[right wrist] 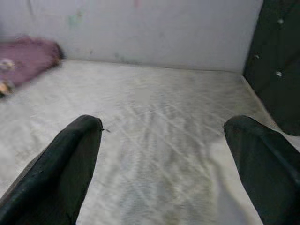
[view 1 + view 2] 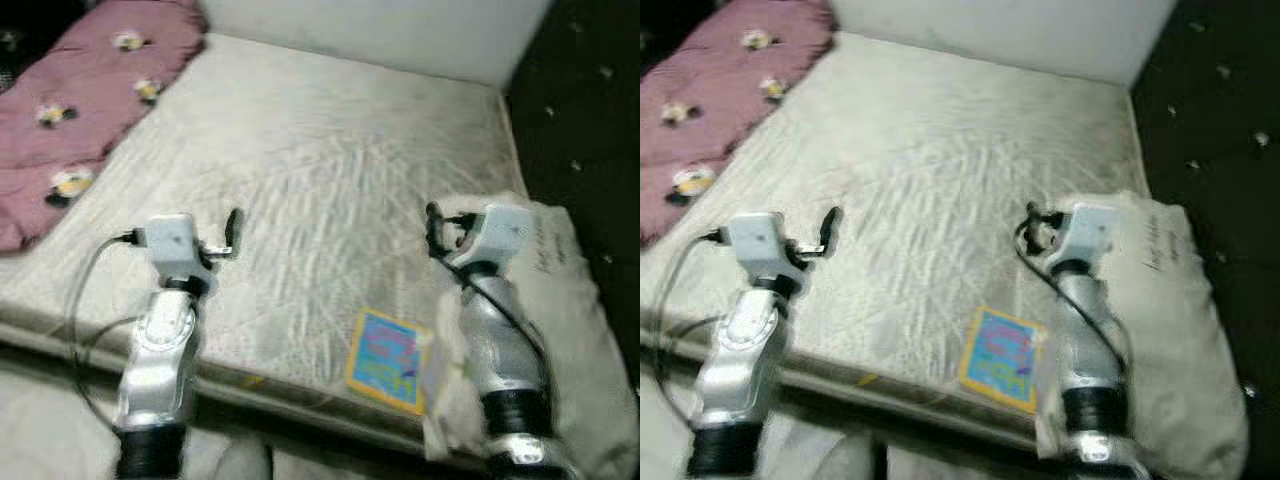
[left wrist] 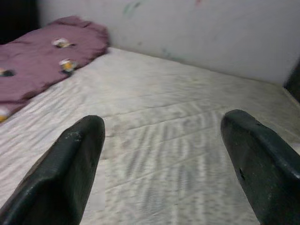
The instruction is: Clean up the room
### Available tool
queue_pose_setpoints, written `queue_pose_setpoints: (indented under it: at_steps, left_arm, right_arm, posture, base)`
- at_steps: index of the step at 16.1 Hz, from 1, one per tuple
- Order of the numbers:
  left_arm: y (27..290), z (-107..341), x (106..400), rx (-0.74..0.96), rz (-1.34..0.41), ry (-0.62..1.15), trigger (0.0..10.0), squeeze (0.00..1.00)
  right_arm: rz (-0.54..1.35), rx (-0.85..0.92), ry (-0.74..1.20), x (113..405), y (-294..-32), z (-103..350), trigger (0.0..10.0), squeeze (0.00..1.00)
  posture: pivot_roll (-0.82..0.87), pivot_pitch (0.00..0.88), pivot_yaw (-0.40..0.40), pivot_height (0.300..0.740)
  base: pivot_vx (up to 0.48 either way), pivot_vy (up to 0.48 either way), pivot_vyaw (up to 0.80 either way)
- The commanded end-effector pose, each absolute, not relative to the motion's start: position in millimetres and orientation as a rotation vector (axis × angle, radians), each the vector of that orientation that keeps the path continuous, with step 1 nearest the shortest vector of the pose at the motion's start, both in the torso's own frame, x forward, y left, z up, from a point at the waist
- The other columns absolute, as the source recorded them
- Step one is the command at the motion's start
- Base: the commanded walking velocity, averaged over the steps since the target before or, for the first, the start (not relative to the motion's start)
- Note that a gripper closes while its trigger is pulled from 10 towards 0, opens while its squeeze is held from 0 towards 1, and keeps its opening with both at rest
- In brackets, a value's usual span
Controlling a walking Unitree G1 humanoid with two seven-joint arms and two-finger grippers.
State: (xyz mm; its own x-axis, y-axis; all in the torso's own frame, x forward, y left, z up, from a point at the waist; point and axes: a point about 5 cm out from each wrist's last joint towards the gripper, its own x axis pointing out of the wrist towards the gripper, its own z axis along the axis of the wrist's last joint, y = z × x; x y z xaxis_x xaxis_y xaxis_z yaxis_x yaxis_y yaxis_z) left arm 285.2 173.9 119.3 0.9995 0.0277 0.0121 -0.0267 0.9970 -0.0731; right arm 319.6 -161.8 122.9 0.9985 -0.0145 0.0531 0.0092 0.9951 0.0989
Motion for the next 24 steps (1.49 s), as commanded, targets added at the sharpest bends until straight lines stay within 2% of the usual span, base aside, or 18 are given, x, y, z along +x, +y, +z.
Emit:
queue_pose_setpoints:
  at_steps: [1, 7, 24]
  left_arm:
    - [159.6, 124.4, 288.5, -0.090, -0.020, -0.033, 10.0, 0.00]
    - [159.1, 123.8, 289.3, -0.102, -0.027, -0.030, 10.0, 0.00]
    - [156.1, 123.5, 289.6, -0.128, -0.021, -0.024, 10.0, 0.00]
  right_arm:
    - [-0.065, 0.081, -0.048, 316.2, -179.7, 120.7, 10.0, 0.00]
    - [-0.063, 0.078, -0.048, 317.2, -179.1, 120.4, 10.0, 0.00]
    - [-0.055, 0.062, -0.041, 317.5, -178.9, 119.7, 10.0, 0.00]
  posture:
    - [0.05, 0.000, -0.072, 0.740]
    - [0.05, 0.000, -0.070, 0.740]
    - [0.05, 0.000, -0.074, 0.740]
  base:
    - [0.000, 0.480, 0.00]
    - [0.000, 0.480, -0.61]
    - [0.000, 0.480, -0.08]
